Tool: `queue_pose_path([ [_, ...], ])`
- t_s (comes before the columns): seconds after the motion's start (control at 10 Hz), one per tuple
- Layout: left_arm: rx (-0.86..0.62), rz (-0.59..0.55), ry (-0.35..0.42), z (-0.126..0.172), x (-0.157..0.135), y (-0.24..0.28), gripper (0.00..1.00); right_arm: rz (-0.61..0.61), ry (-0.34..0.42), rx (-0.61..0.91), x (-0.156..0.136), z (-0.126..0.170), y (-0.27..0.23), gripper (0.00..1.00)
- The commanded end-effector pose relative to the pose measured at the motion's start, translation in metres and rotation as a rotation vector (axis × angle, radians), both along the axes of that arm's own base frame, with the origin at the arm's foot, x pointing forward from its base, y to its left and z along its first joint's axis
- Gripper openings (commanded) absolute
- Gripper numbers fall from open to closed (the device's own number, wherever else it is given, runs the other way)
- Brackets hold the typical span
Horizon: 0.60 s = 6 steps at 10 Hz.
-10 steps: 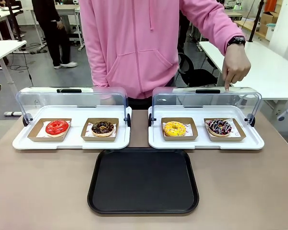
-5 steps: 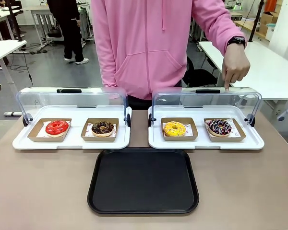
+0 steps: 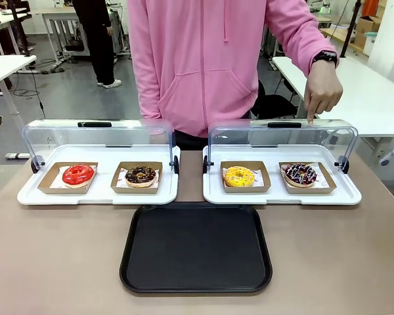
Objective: Move the fourth donut from the left to the tray.
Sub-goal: Pick up the Paper togo box containing the Donut indicated by the person and place it on the Handle tray.
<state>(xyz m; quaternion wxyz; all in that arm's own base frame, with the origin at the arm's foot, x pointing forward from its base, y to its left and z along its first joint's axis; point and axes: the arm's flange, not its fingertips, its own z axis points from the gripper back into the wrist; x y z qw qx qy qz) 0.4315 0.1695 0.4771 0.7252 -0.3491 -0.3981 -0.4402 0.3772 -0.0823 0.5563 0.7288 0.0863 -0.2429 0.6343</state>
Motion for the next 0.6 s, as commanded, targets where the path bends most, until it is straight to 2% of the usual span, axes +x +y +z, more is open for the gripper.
queue_pose_path([
  [0.0, -0.007, -0.005, -0.004, 0.002, 0.000, 0.000, 1.00, 0.088, -0.008, -0.127, 0.013, -0.033, 0.017, 1.00],
  [0.2, -0.007, -0.005, -0.004, 0.002, 0.000, 0.000, 1.00, 0.114, 0.011, -0.210, 0.030, -0.071, 0.039, 1.00],
  [0.5, -0.007, -0.005, -0.004, 0.002, 0.000, 0.000, 1.00, 0.101, -0.052, -0.229, 0.048, -0.109, 0.054, 1.00],
])
